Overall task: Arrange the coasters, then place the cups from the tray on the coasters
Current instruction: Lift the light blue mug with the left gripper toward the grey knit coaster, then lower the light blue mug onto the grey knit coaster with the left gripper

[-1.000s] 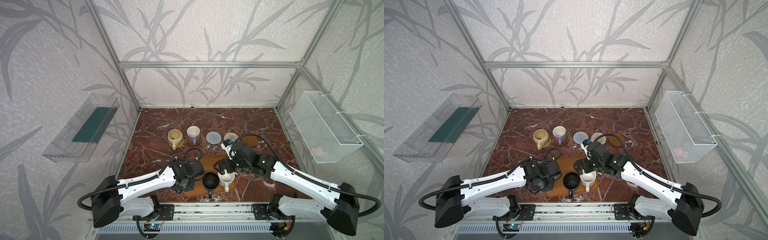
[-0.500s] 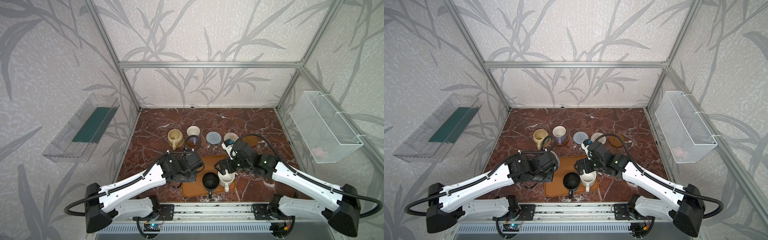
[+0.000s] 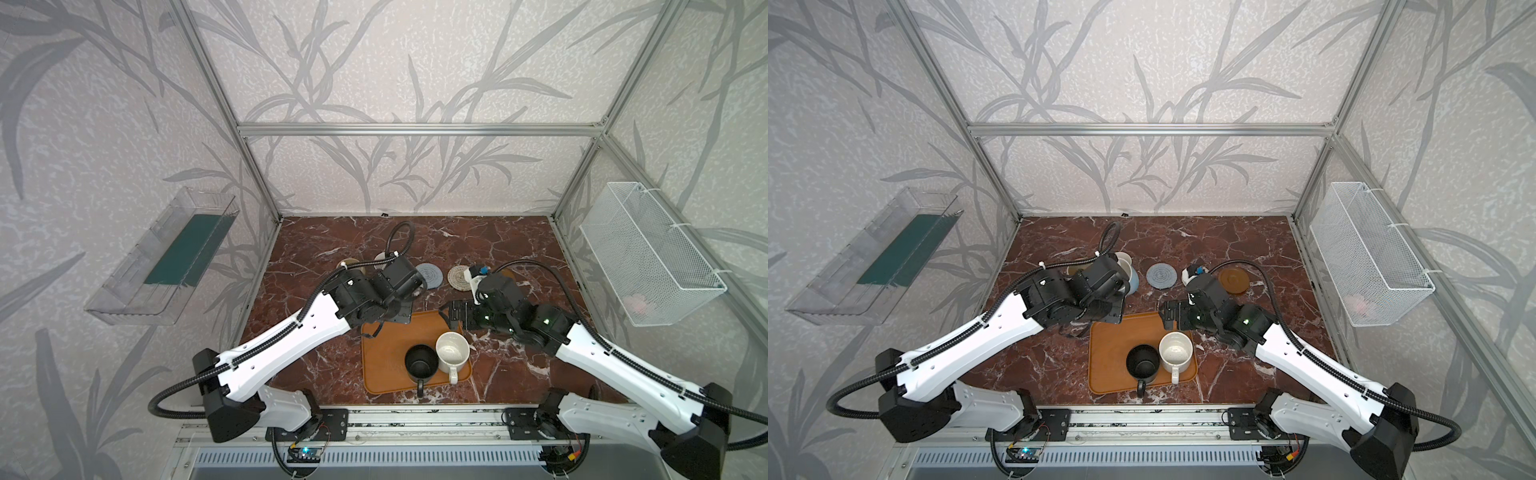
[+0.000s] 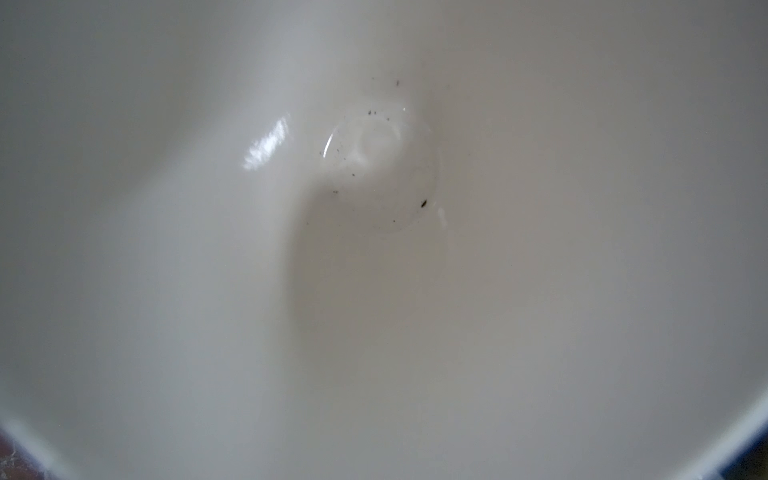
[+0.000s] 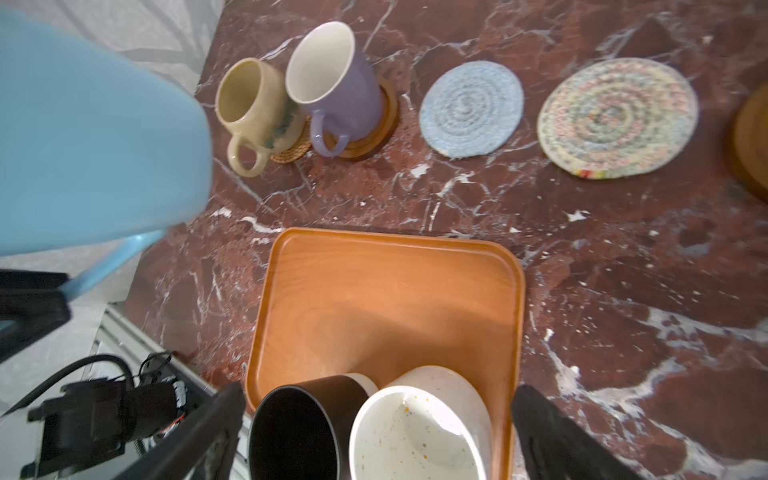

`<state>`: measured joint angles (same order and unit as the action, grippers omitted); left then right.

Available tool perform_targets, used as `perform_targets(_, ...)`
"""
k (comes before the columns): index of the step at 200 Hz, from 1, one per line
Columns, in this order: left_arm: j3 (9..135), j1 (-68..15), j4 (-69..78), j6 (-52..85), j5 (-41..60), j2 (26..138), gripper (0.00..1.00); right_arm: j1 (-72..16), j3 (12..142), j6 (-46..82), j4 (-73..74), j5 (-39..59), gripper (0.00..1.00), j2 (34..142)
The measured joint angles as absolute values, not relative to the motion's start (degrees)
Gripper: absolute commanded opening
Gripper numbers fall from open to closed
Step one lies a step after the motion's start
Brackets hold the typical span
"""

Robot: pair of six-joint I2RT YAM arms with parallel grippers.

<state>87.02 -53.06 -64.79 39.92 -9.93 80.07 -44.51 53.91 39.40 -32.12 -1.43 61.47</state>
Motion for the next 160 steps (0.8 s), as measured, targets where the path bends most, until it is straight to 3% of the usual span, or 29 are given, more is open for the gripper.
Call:
perform_targets(66, 92.95, -48.18, -63.26, 35.68, -4.69, 90.15, 0.0, -38.2, 53.82, 39.57, -30.87, -1.48, 0.99, 59.29)
perform_targets(160, 102.17, -44.75, -59.81, 35.57, -0.23, 106.94, 0.0, -29.5, 53.84, 36.18, -26.55, 5.1, 0.99, 64.99)
